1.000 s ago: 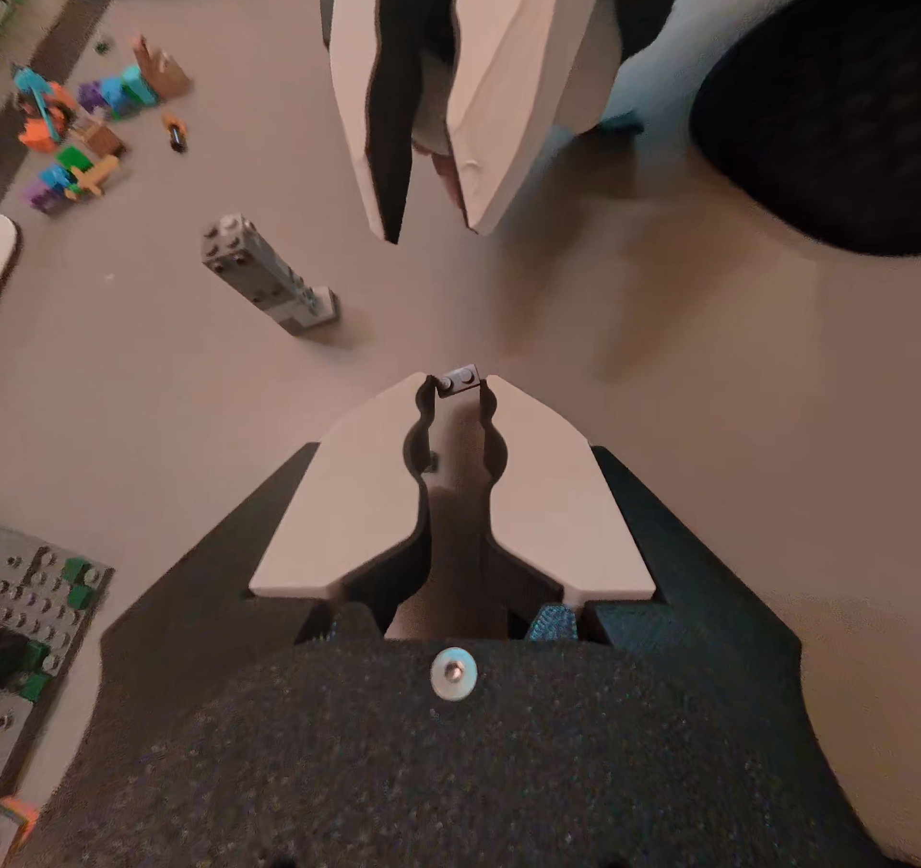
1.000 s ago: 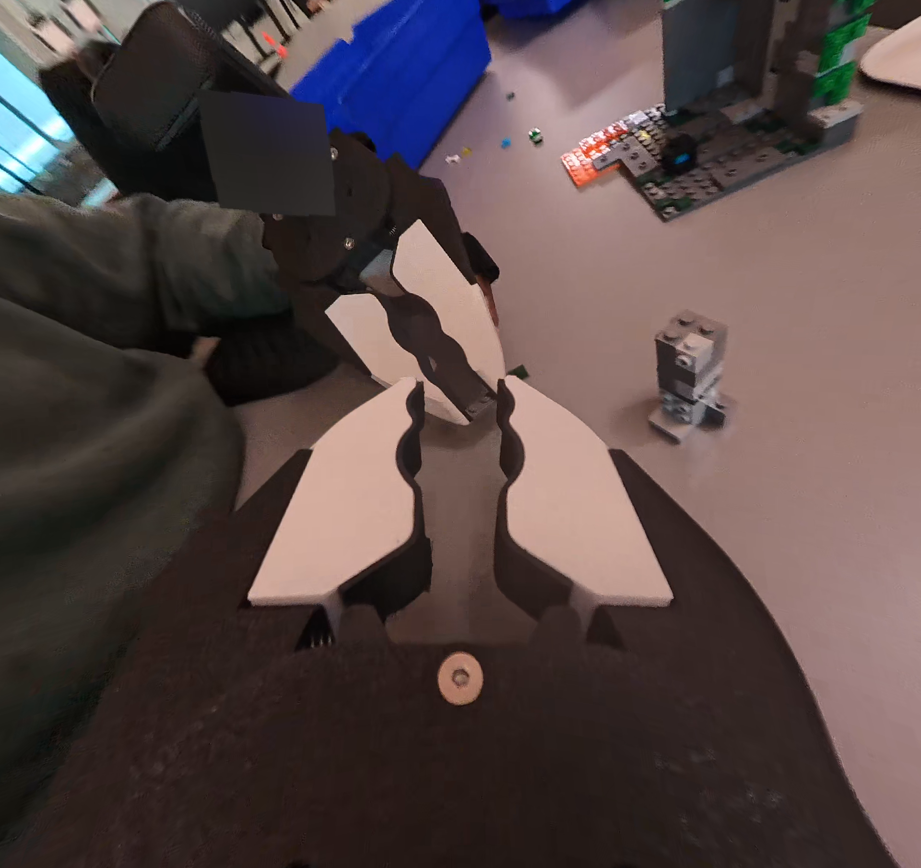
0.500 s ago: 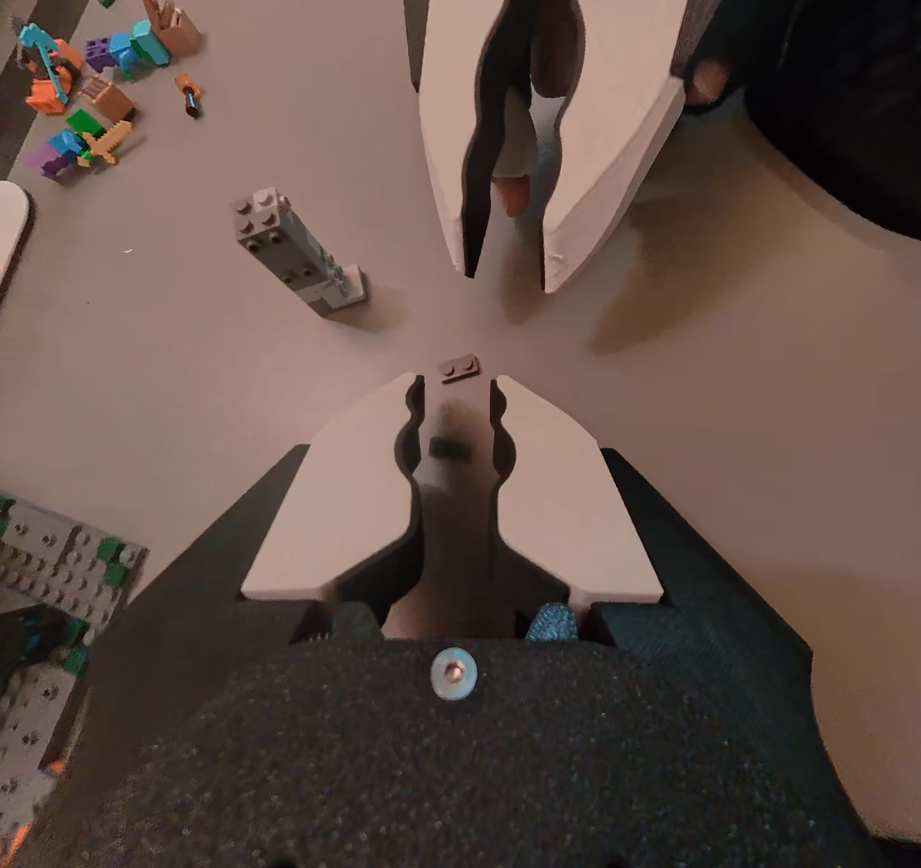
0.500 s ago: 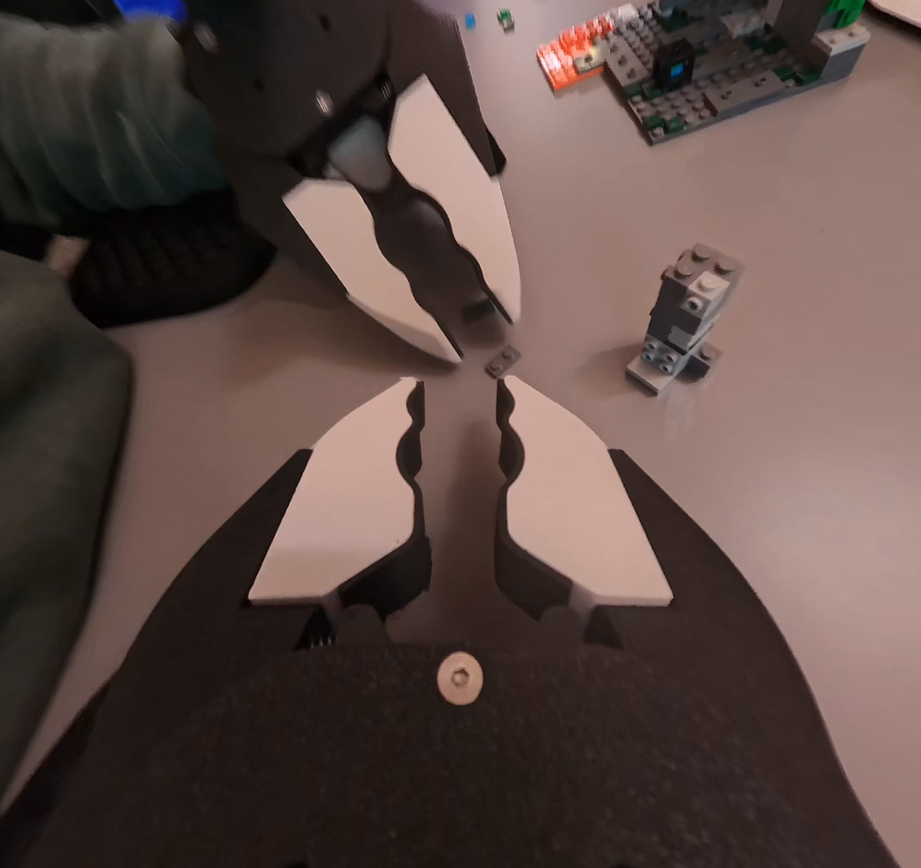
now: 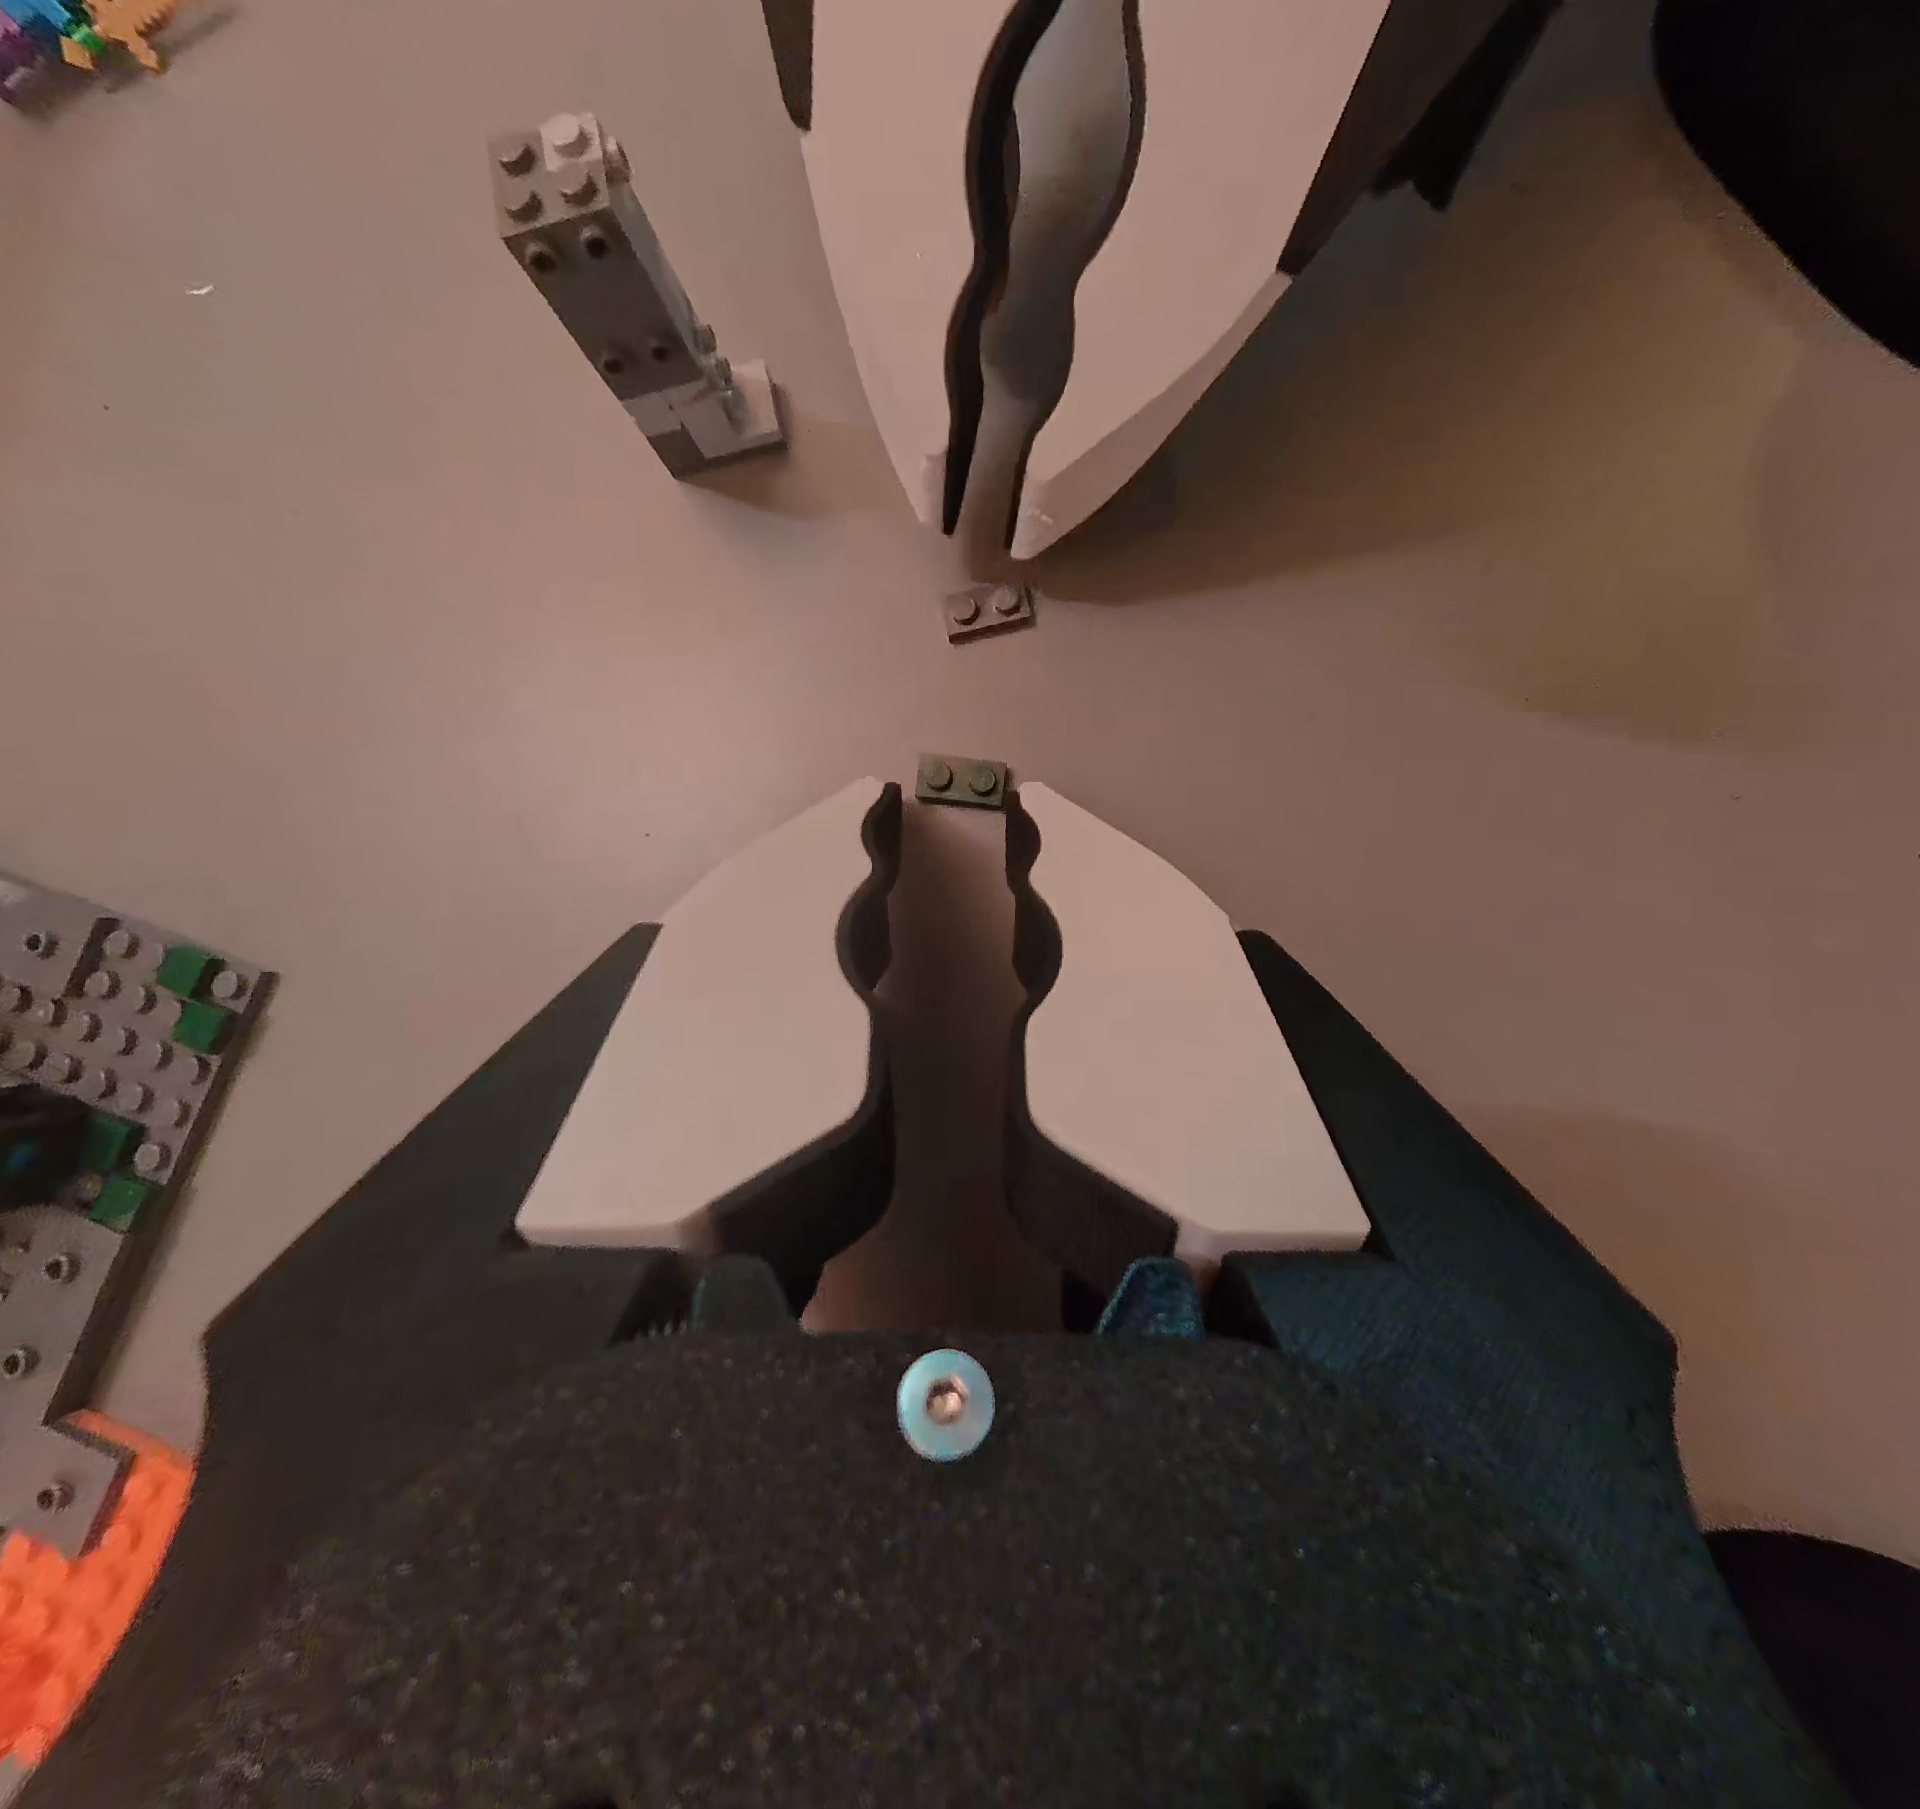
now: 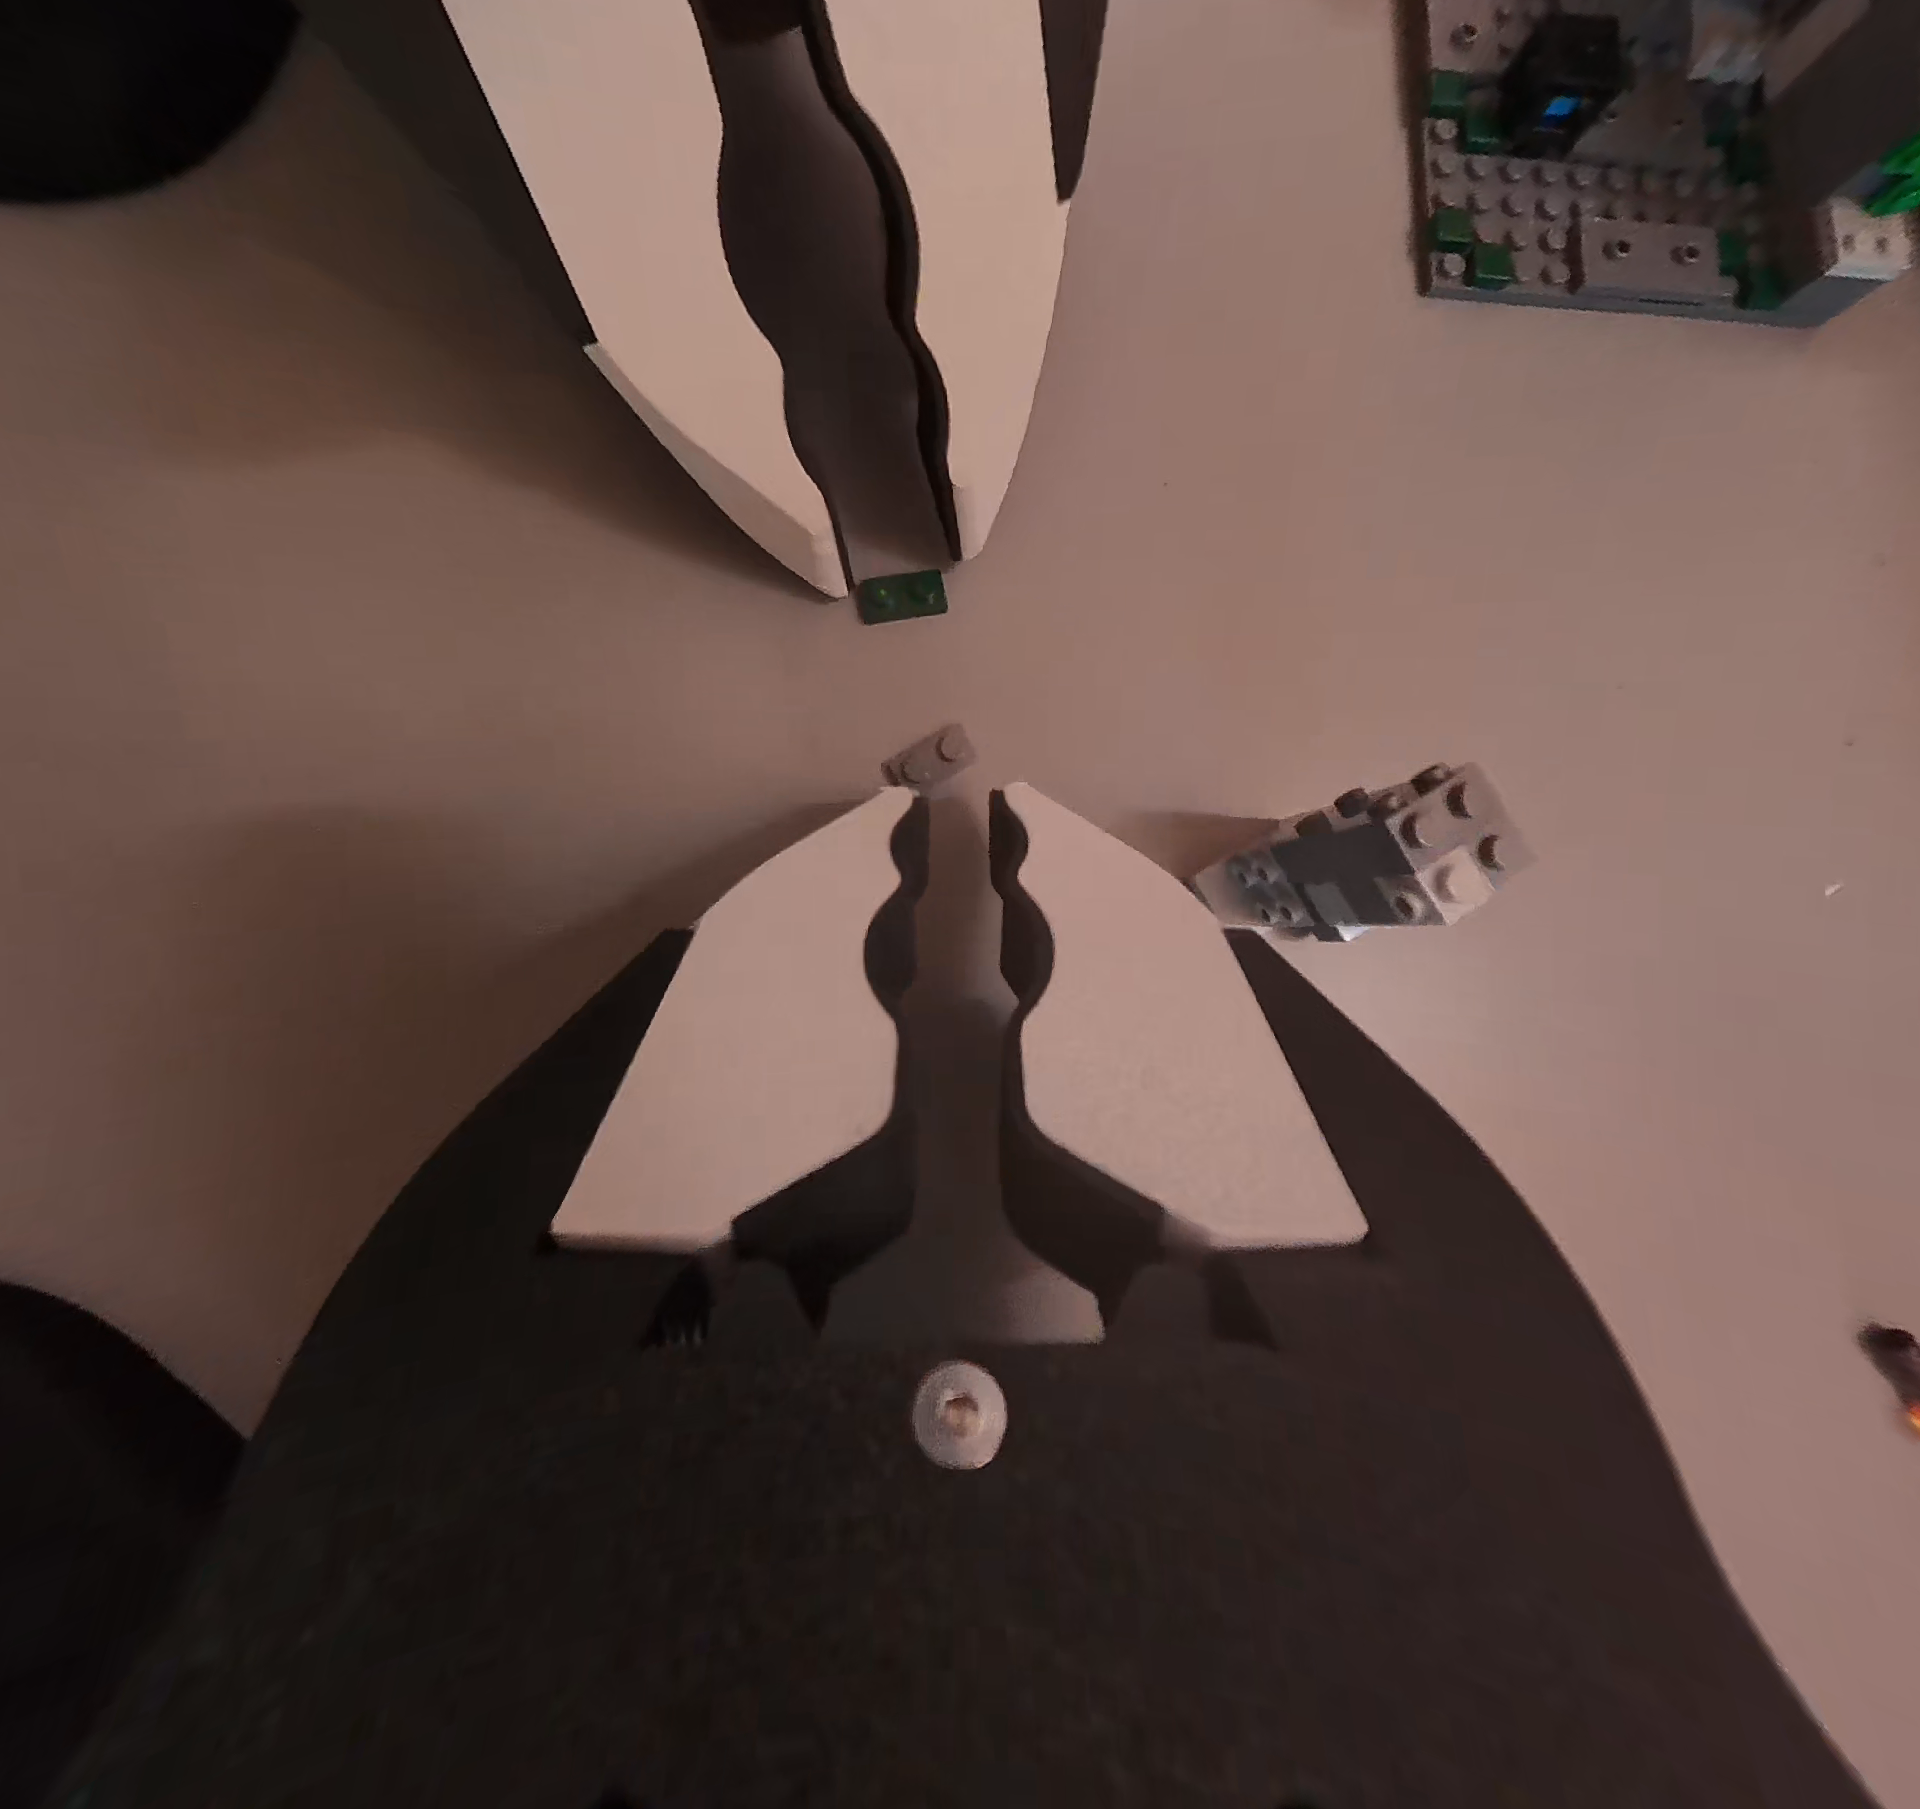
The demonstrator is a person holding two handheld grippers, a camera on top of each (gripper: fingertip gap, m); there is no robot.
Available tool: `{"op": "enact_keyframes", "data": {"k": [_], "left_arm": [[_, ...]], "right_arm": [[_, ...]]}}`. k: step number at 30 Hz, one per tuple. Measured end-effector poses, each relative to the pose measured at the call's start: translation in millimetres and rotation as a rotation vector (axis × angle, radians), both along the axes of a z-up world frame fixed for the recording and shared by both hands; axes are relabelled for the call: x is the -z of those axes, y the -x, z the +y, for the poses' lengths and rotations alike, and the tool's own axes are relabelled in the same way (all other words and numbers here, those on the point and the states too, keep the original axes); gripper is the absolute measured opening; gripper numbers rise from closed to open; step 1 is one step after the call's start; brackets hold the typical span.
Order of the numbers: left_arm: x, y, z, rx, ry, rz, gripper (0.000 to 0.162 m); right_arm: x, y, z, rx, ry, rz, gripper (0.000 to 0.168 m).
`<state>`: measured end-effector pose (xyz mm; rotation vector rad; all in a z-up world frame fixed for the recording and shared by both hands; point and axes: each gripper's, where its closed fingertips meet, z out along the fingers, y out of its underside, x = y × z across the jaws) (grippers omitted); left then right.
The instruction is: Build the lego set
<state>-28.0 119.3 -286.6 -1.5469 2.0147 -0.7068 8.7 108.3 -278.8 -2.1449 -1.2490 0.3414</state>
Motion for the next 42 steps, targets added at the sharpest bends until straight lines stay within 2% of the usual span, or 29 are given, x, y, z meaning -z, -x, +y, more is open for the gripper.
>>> {"op": "enact_keyframes", "data": {"k": [11, 16, 20, 25, 29, 32, 35, 37, 39, 42], "left_arm": [[0.5, -3.1, -1.0, -0.002, 0.03, -0.02, 0.016], [-0.6, -2.3, -1.7, 0.001, 0.024, -0.036, 0.017], [-12.0, -6.5, 0.2, -0.013, 0.026, -0.105, 0.016], [-40.6, -15.3, 9.7, -0.067, 0.001, -0.278, 0.017], [-59.0, -17.3, 22.4, -0.145, -0.045, -0.417, 0.015], [-65.6, -14.8, 30.2, -0.191, -0.076, -0.485, 0.012], [-68.4, -11.6, 37.3, -0.225, -0.099, -0.515, 0.009], [-69.5, -10.0, 41.5, -0.242, -0.11, -0.525, 0.009], [-69.4, -8.8, 42.4, -0.244, -0.104, -0.528, 0.009], [-66.0, -7.7, 45.6, -0.248, -0.117, -0.517, 0.008]], "right_arm": [[4.3, 16.7, 7.1, 0.004, -0.036, 0.008, 0.005], [-4.7, 15.7, 6.8, 0.02, -0.051, 0.061, 0.005], [-36.7, 12.5, 11.4, 0.067, -0.105, 0.194, 0.005], [-93.4, 3.5, 34.9, 0.194, -0.292, 0.356, 0.007], [-137.1, -7.2, 57.1, 0.326, -0.431, 0.45, 0.015], [-153.0, -21.5, 71.1, 0.428, -0.49, 0.476, 0.021], [-150.8, -43.3, 80.1, 0.543, -0.528, 0.463, 0.031], [-138.8, -55.5, 80.1, 0.602, -0.517, 0.471, 0.034], [-116.3, -60.5, 76.2, 0.606, -0.447, 0.426, 0.036], [-78.4, -69.8, 67.3, 0.584, -0.318, 0.264, 0.047]]}}
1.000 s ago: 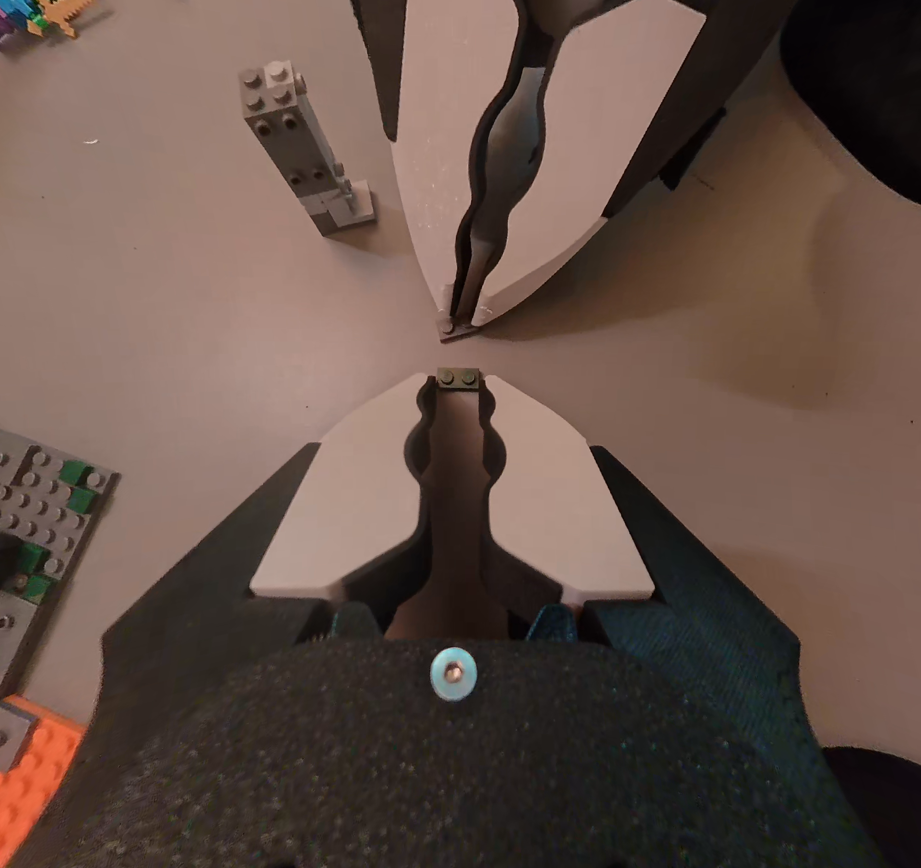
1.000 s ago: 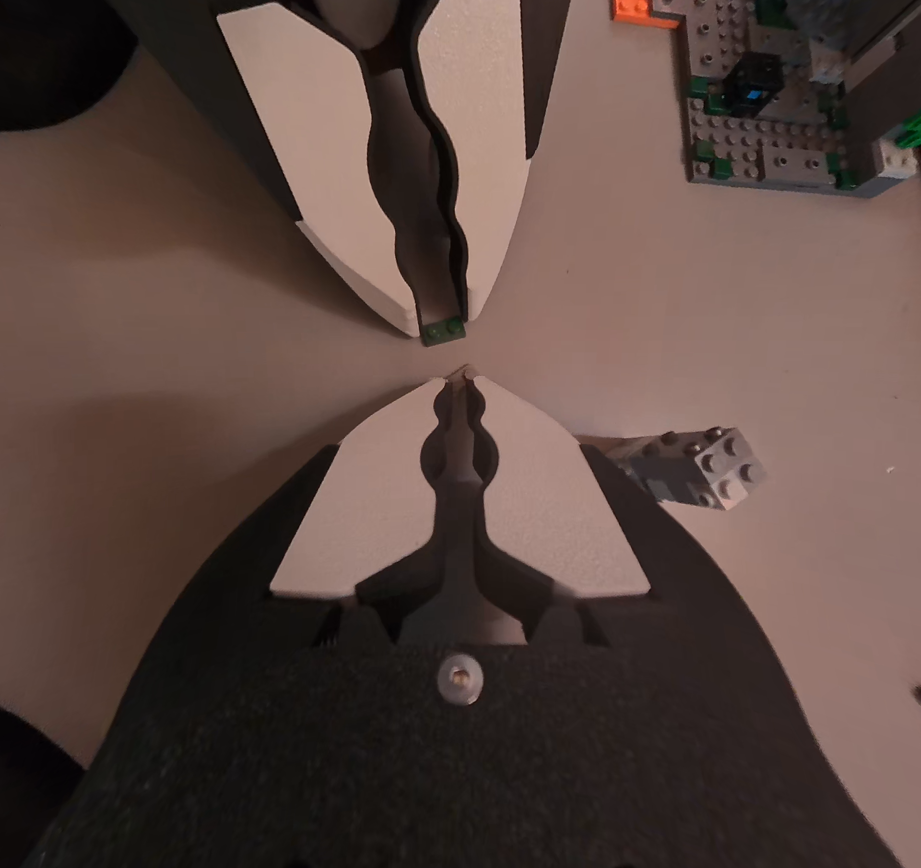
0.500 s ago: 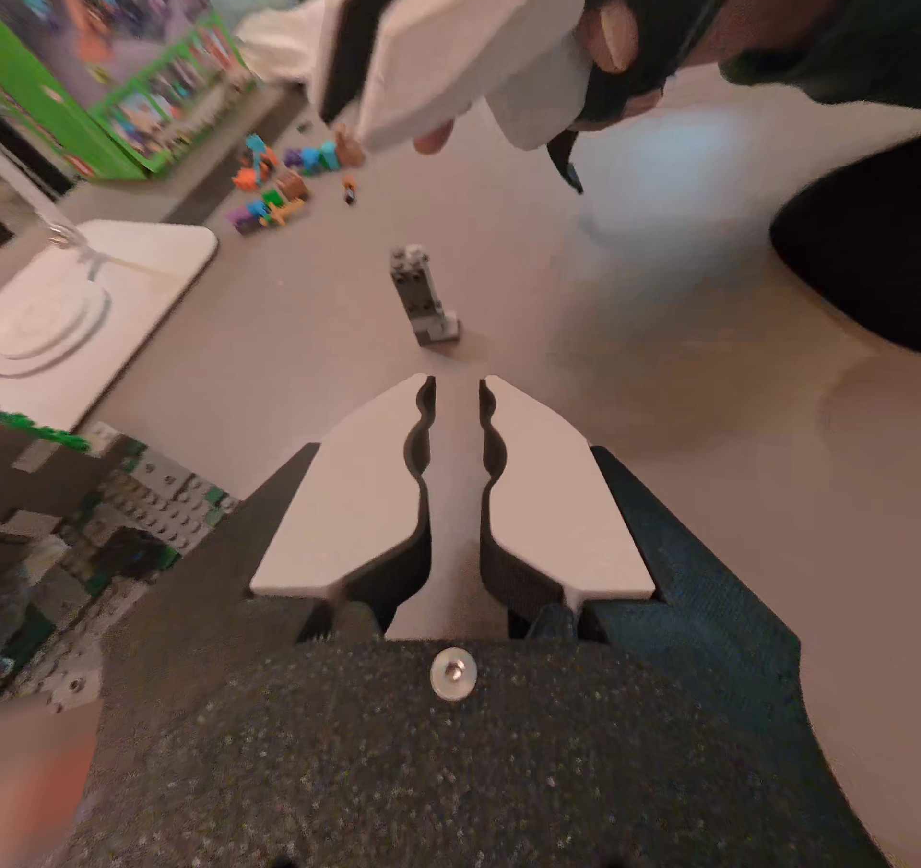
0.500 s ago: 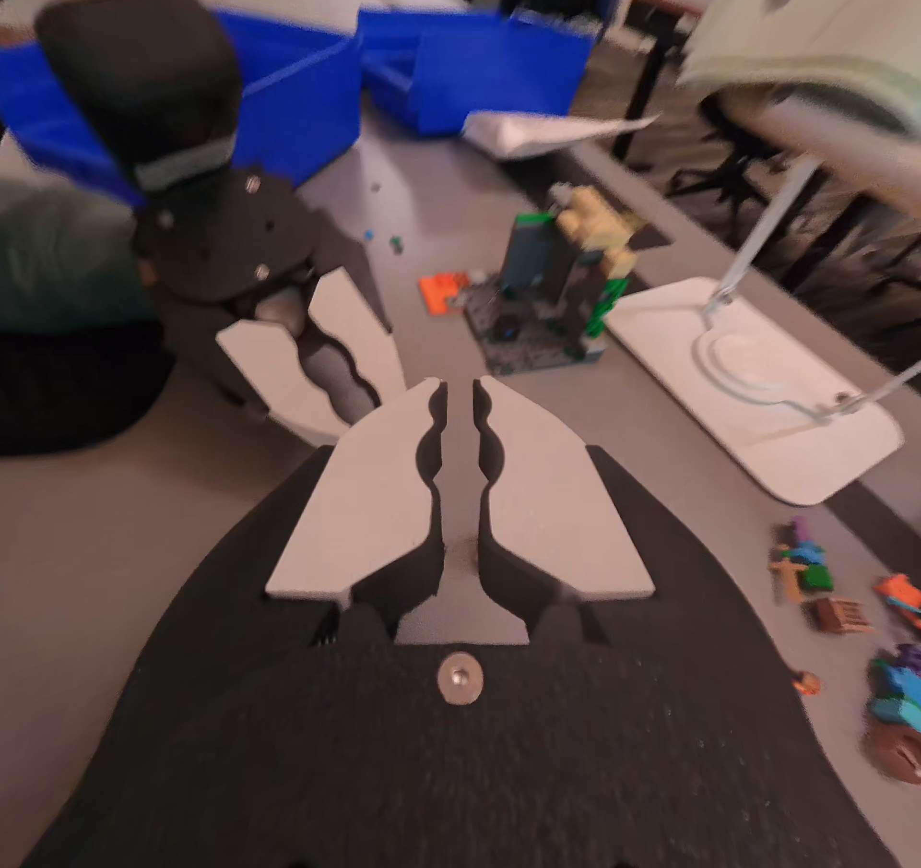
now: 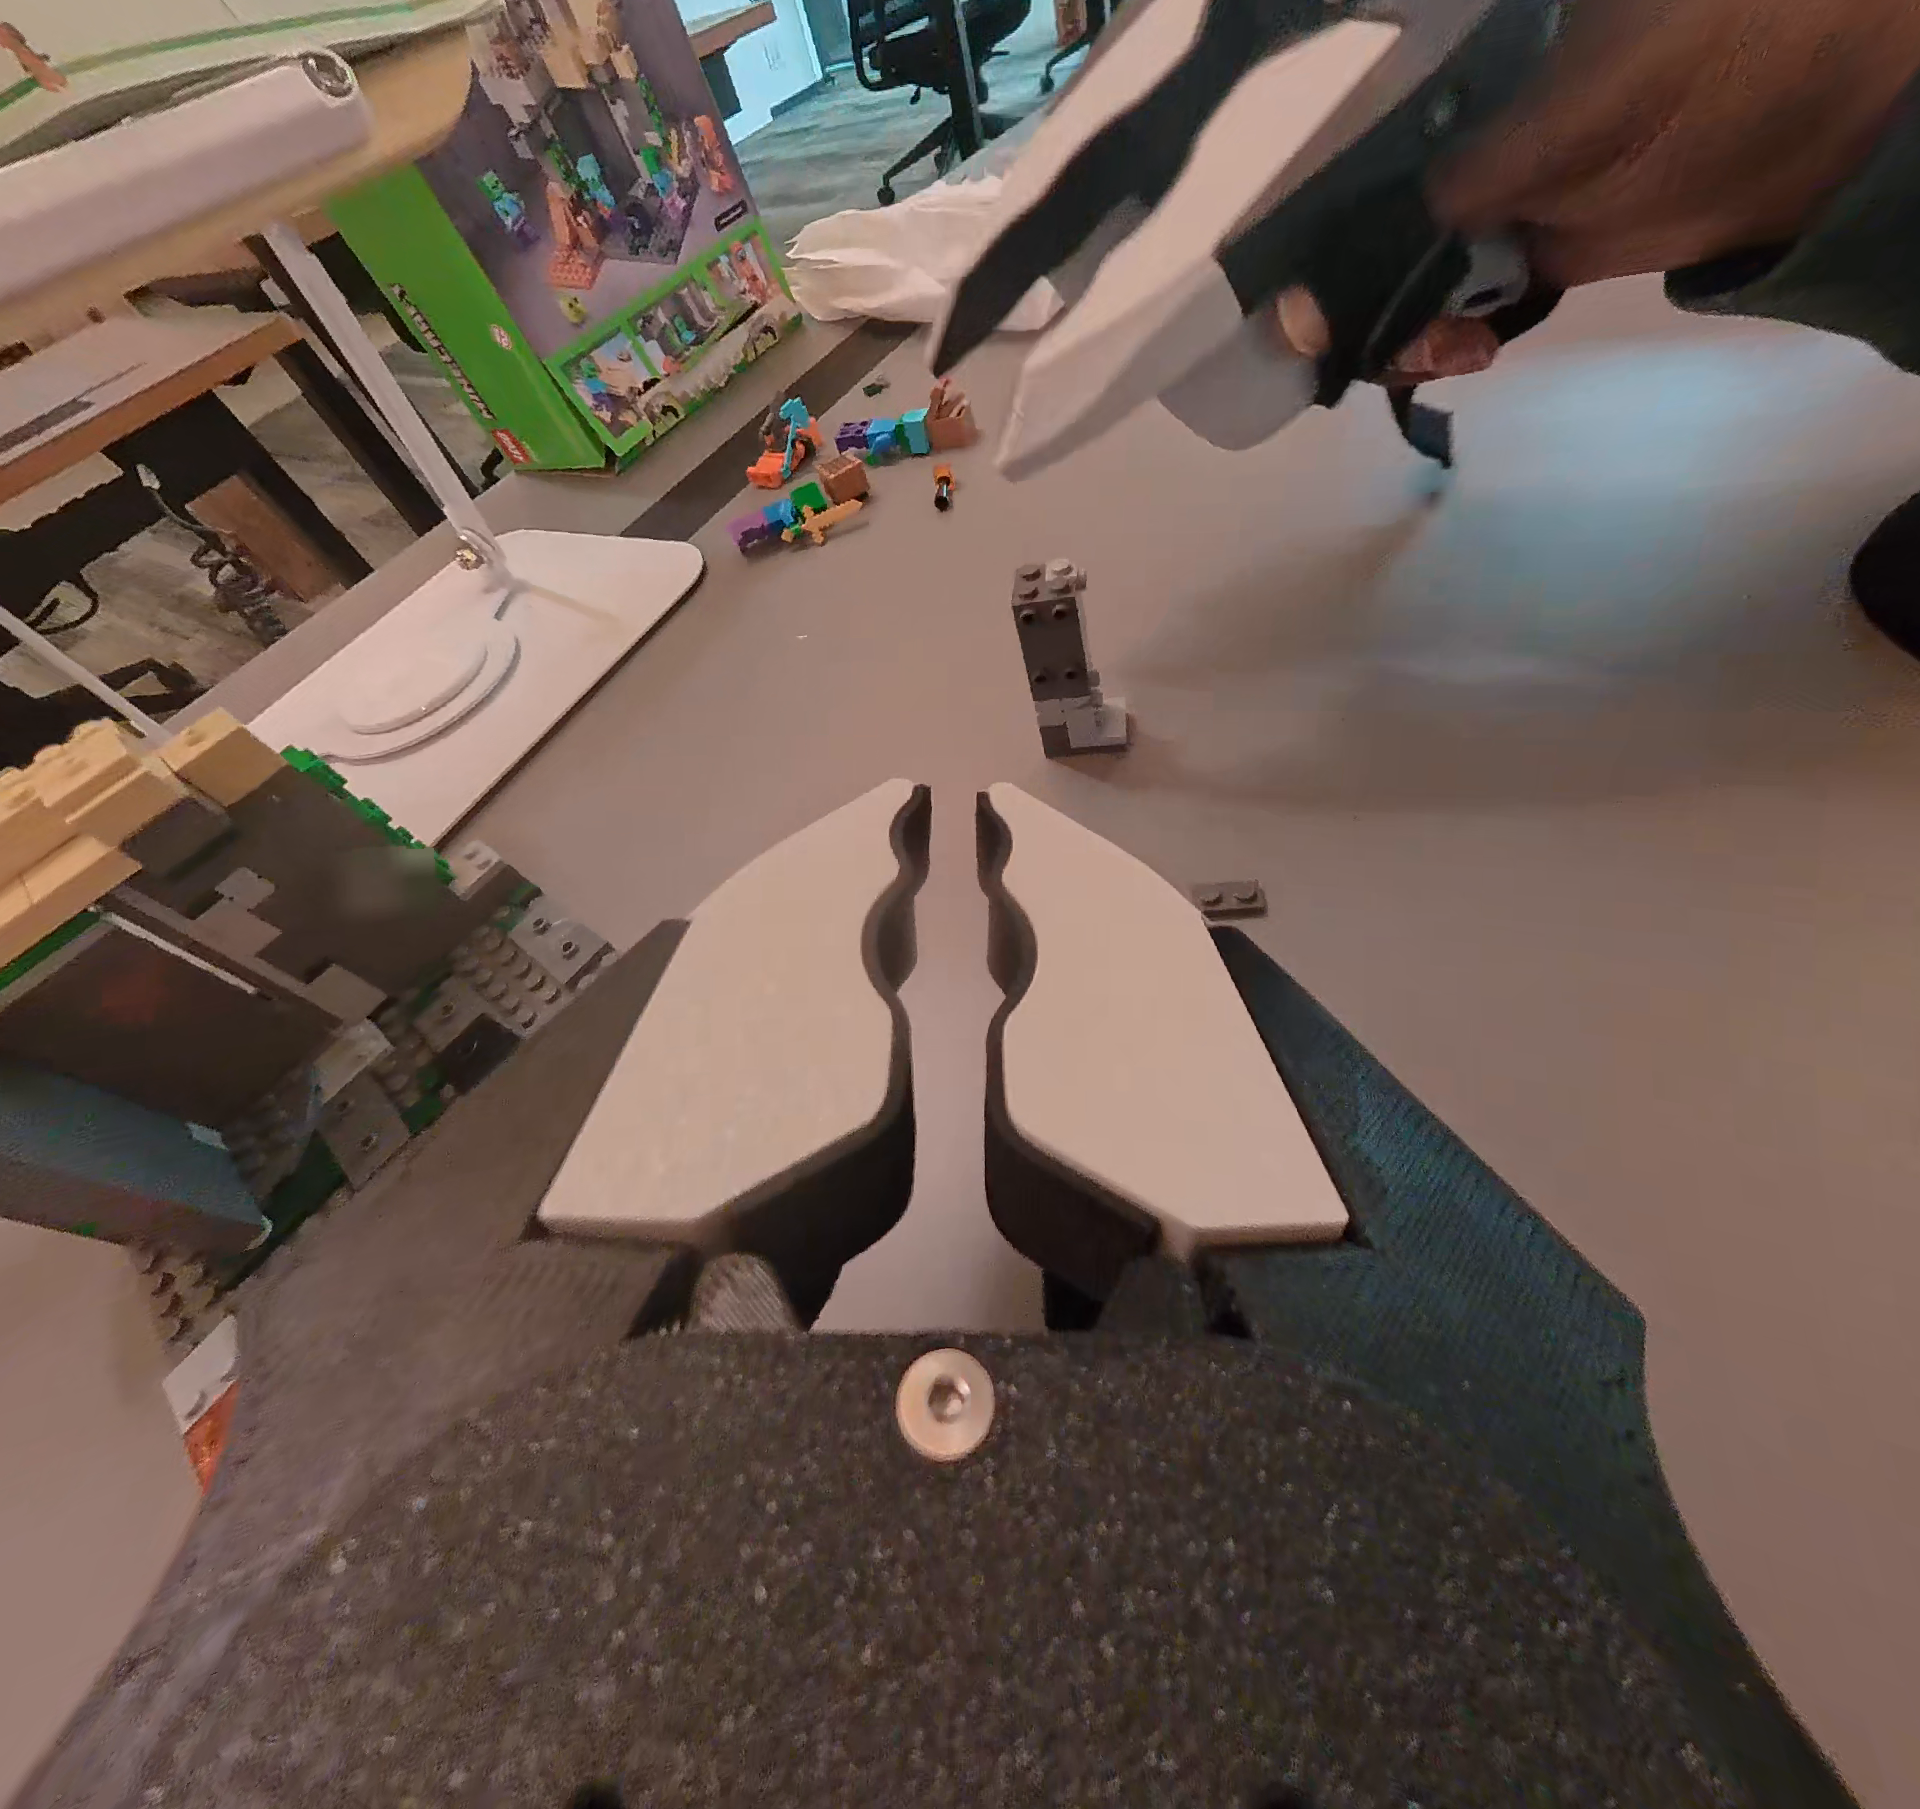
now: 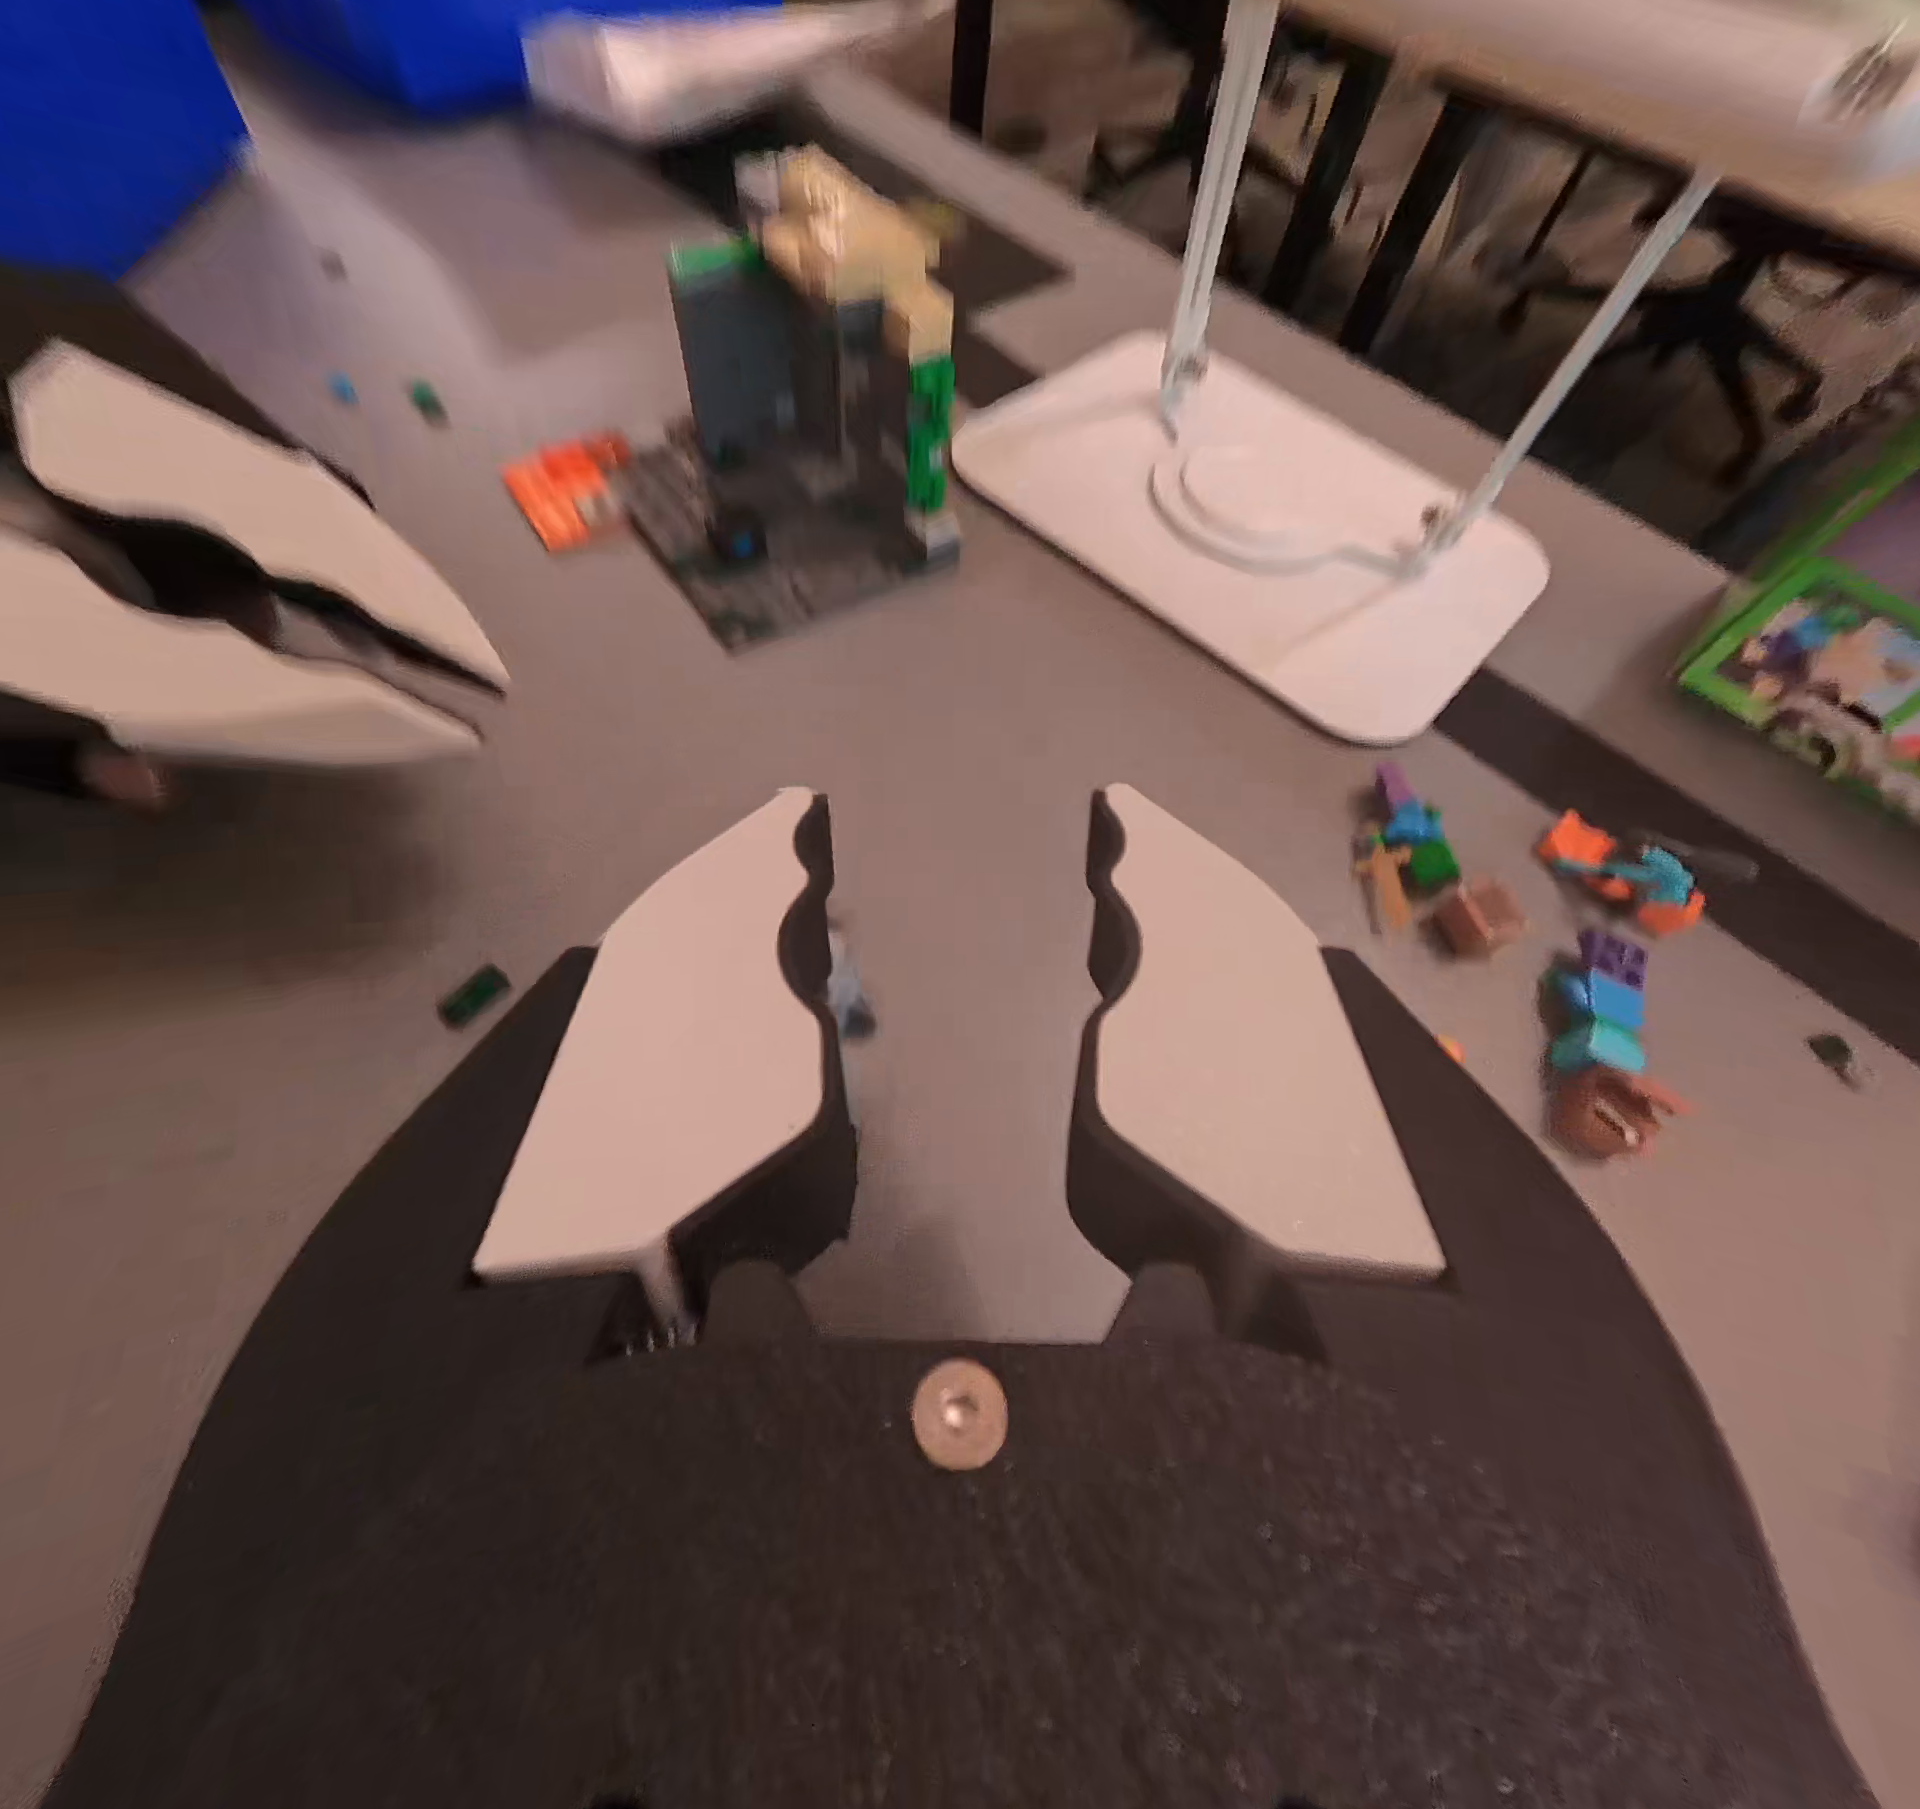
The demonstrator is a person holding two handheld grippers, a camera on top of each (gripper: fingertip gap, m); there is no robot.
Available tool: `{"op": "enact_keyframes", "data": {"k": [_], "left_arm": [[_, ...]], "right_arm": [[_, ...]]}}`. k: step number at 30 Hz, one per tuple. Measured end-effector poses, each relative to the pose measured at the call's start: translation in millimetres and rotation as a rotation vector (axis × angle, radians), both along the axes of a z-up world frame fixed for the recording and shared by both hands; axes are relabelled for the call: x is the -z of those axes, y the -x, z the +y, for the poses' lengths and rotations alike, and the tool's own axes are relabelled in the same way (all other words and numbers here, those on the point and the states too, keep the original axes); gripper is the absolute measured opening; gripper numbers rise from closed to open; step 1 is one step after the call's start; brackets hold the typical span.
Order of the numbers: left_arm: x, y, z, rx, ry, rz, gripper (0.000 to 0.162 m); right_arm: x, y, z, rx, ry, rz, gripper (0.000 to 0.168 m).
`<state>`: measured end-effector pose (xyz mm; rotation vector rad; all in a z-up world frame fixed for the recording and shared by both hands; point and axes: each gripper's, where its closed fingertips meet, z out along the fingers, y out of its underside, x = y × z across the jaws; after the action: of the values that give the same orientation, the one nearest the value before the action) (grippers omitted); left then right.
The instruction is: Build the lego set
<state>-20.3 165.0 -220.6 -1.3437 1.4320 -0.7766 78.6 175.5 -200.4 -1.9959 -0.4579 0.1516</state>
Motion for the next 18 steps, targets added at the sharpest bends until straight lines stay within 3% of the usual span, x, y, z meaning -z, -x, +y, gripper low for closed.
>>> {"op": "enact_keyframes", "data": {"k": [6, 11, 18], "left_arm": [[5.1, 0.8, 0.7, -0.001, 0.028, 0.013, 0.006], [4.0, 2.2, 0.3, -0.003, 0.025, 0.012, 0.006], [6.1, 1.9, -2.2, 0.01, 0.021, 0.023, 0.005]], "right_arm": [[30.8, 10.5, -5.0, -0.023, 0.122, 0.022, 0.052], [25.0, 12.9, -1.6, -0.001, 0.083, 0.025, 0.054], [20.7, 19.9, -16.9, -0.097, 0.152, 0.064, 0.06]]}}
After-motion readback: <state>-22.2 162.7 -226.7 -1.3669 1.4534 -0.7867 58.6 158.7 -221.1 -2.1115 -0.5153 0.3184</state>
